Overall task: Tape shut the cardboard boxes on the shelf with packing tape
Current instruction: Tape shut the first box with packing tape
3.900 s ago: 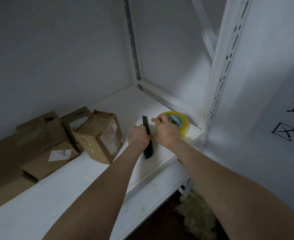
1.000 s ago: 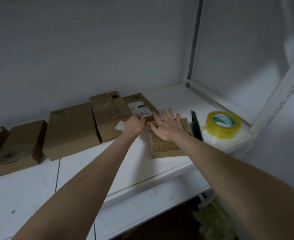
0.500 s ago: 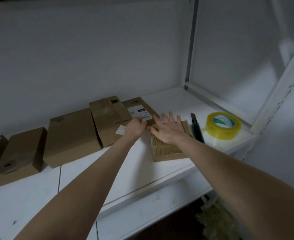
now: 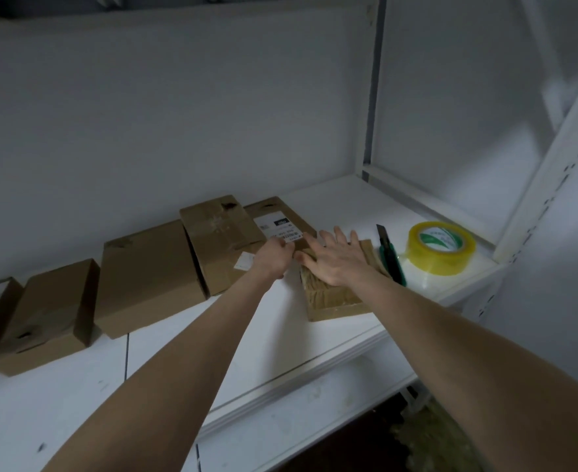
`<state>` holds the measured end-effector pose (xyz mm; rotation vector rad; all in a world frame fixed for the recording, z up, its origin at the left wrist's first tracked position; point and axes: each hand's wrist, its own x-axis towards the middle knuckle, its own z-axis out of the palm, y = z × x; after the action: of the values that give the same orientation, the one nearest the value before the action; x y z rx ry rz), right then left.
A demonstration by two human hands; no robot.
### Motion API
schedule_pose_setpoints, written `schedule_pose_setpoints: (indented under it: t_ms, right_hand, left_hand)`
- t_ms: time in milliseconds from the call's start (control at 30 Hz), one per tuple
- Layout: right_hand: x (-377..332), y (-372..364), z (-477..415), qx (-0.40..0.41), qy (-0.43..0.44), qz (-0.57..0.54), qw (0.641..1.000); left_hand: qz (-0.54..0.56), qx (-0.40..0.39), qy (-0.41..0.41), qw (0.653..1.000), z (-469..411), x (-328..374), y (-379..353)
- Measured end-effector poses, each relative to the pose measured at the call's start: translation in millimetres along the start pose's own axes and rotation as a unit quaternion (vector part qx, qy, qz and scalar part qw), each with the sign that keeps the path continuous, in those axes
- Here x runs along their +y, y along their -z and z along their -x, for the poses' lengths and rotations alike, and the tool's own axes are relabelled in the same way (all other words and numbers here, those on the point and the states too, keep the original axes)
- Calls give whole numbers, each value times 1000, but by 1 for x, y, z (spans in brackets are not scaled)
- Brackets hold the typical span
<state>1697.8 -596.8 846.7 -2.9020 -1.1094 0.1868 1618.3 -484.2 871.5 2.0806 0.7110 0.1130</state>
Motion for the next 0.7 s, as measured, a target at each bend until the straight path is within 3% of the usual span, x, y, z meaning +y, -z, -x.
schedule_pose_setpoints:
  t_ms: [67,133,233,300,400,533,700]
  right_hand:
    - [1,3,1,0,4,-28,1000]
    - [4,9,4,39,4,-126,991]
    - [12,22,13,190,-56,-287,937]
    - [21,33,18,246,-121,-300,914]
    - [39,44,23,207,-209,-289,911]
    - [52,35,36,105,-265,-310,907]
    - [35,14,53,69,-271,-491,825]
  left_hand:
    - [15,-5,-2,1000,3,0,2]
    - [28,-15,-11,999,6,1,5]
    - [29,-22,-22,999,11,0,12]
    - [35,-25,-17,999,10,-3,17]
    - [57,-49,-8,997,9,-8,15]
    - [79,-76,16,994,10,-10,-2]
    - [161,-120,74,977,17,-9,-19]
